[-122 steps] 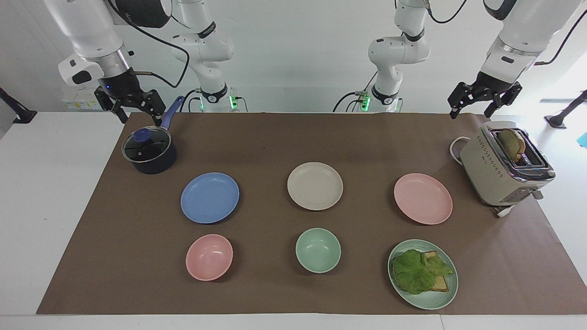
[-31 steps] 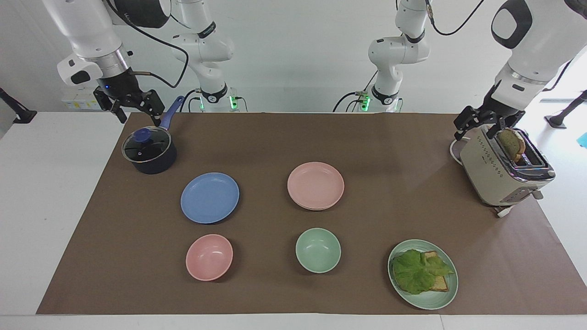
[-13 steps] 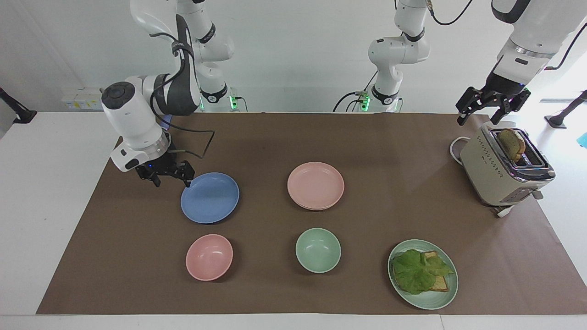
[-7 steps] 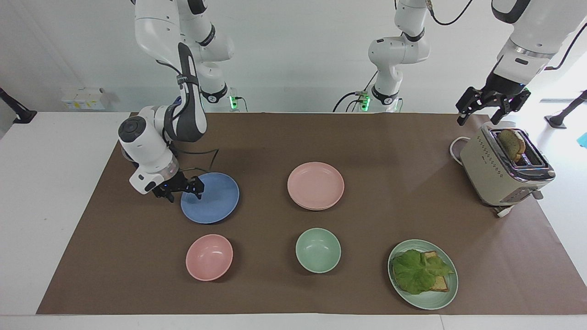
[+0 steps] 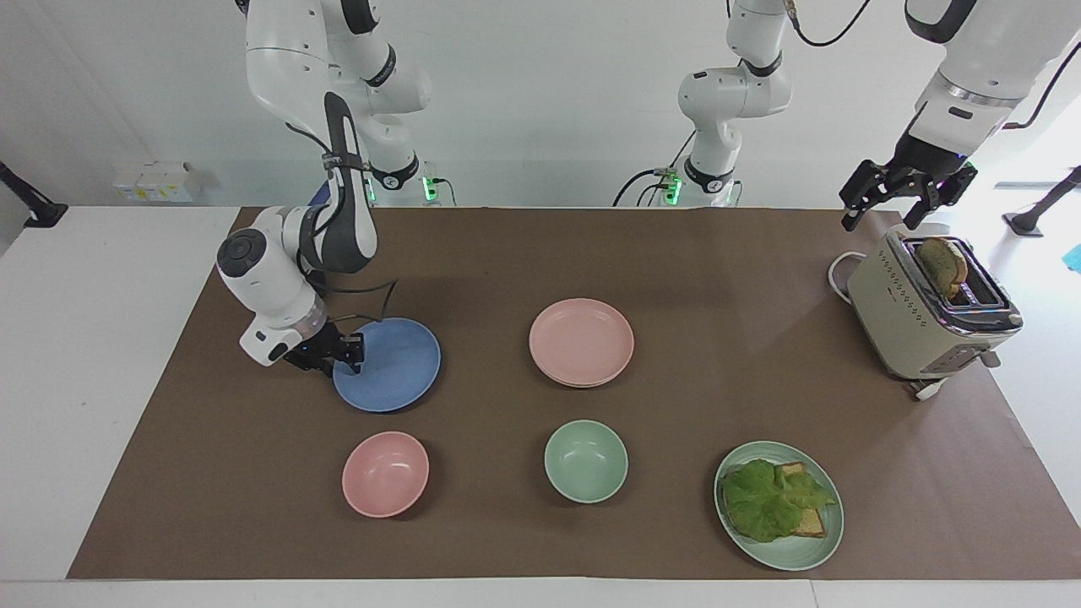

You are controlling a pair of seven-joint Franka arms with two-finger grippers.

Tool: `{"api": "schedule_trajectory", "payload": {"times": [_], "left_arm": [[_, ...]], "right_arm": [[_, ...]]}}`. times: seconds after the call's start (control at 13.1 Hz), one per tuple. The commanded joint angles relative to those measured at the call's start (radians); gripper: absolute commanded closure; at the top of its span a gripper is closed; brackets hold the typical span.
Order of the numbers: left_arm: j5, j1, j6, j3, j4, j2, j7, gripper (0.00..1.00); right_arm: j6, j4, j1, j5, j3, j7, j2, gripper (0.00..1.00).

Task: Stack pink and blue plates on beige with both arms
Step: 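Reach the right gripper to the blue plate rim and grasp it, then carry the blue plate over the pink plate stack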

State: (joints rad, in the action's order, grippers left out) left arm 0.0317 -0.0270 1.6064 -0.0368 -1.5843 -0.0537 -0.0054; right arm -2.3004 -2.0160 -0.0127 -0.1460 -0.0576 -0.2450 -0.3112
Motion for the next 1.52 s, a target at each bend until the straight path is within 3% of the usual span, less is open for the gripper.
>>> {"api": "schedule_trajectory", "payload": {"times": [0.0,0.23,0.61,0.84,1.14,1.45], "left_arm": [[-0.019,0.01,-0.013,0.006,-0.002,-0.006,0.007,0.0],[-0.019,0.01,-0.013,0.005,-0.002,-0.005,0.007,0.0],[-0.019,0.01,-0.013,0.006,-0.002,-0.005,0.005,0.0],[-0.019,0.01,-0.013,0.006,-0.002,-0.005,0.007,0.0],[-0.019,0.01,-0.013,0.006,-0.002,-0.005,0.005,0.0],[-0.019,0.01,-0.013,0.005,-0.002,-0.005,0.005,0.0]], "right_arm": [[0.018,0.014,0.013,-0.029,0.007,-0.019,-0.003,1.0],[0.126,0.029,0.013,-0.029,0.005,-0.03,0.067,1.0],[0.354,0.029,0.01,-0.032,0.007,-0.037,0.268,1.0],[0.407,0.052,-0.059,-0.099,0.007,0.059,0.296,1.0],[0.27,0.053,-0.324,-0.084,0.007,0.451,0.262,1.0],[0.08,0.06,-0.481,-0.099,0.008,0.64,0.161,1.0]]}}
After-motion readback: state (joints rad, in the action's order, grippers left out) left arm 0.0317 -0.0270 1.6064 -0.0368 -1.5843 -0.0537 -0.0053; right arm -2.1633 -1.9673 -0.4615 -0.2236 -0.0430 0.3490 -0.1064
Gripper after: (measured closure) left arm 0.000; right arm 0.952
